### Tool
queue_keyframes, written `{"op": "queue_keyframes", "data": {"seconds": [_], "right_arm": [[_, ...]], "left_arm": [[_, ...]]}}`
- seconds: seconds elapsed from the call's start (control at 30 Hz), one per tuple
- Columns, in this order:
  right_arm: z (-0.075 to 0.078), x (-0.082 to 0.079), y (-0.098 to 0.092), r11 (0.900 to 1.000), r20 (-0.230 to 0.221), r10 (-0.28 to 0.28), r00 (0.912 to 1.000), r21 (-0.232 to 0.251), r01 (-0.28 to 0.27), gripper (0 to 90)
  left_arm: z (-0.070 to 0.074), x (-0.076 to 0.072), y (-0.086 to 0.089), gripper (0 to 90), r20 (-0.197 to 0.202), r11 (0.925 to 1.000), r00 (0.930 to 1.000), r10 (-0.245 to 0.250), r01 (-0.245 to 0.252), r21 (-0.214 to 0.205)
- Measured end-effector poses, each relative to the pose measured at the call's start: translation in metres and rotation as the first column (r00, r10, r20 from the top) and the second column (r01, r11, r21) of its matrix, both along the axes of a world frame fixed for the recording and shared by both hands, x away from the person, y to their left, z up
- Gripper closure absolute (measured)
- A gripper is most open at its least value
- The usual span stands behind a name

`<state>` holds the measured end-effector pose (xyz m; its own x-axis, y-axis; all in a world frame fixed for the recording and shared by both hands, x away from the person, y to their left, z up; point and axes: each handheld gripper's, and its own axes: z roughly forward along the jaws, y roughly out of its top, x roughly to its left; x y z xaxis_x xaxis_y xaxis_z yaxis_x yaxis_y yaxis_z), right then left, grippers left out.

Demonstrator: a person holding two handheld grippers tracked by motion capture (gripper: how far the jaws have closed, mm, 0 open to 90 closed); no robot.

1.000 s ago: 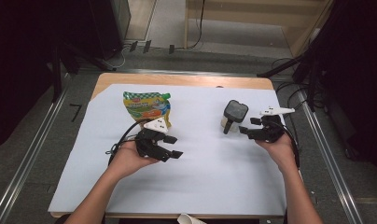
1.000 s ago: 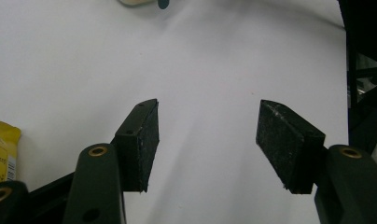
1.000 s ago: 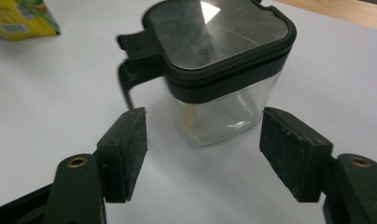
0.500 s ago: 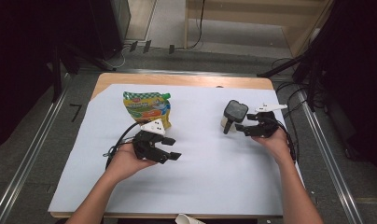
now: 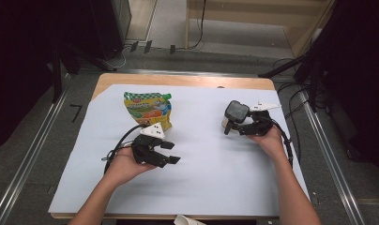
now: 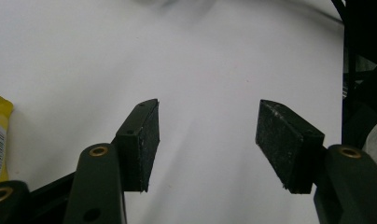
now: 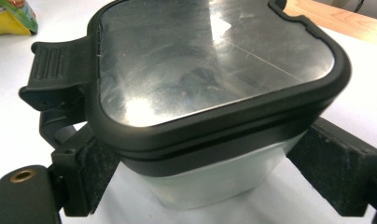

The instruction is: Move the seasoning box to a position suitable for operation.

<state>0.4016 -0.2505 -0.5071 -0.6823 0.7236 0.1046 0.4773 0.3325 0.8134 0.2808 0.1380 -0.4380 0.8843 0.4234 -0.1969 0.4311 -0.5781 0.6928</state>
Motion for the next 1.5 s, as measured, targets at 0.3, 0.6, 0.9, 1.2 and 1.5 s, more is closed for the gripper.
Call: {"op": "queue_keyframes", "data": {"seconds": [0.3, 0.6, 0.9, 1.2, 1.5], "right_arm": [[-0.004, -0.004, 0.012, 0.9992, 0.023, -0.039, 0.999, -0.001, 0.039, 11.8], [-0.011, -0.002, 0.023, 0.9954, 0.054, -0.092, 0.9943, 0.03, 0.091, 10.3], [-0.015, 0.0, 0.029, 0.9915, 0.061, -0.121, 0.9908, 0.057, 0.117, 10.7], [-0.014, -0.003, 0.031, 0.9934, 0.076, -0.108, 0.9912, 0.046, 0.105, 15.8], [-0.013, -0.004, 0.03, 0.9927, 0.071, -0.114, 0.9909, 0.046, 0.111, 15.9]], "left_arm": [[0.0, 0.001, 0.0, 40.4, -0.005, 1.0, 1.0, 0.0, 0.0, -0.008], [-0.002, 0.002, 0.001, 40.3, -0.011, 0.9999, 0.9999, 0.005, -0.005, -0.012], [-0.002, 0.002, 0.0, 40.2, -0.012, 0.9999, 0.9999, -0.001, 0.001, -0.012], [-0.001, 0.003, 0.004, 40.3, -0.01, 0.9997, 0.9999, 0.011, -0.011, -0.021], [0.0, 0.004, 0.008, 40.4, -0.007, 0.9994, 0.9998, 0.021, -0.021, -0.027]]}}
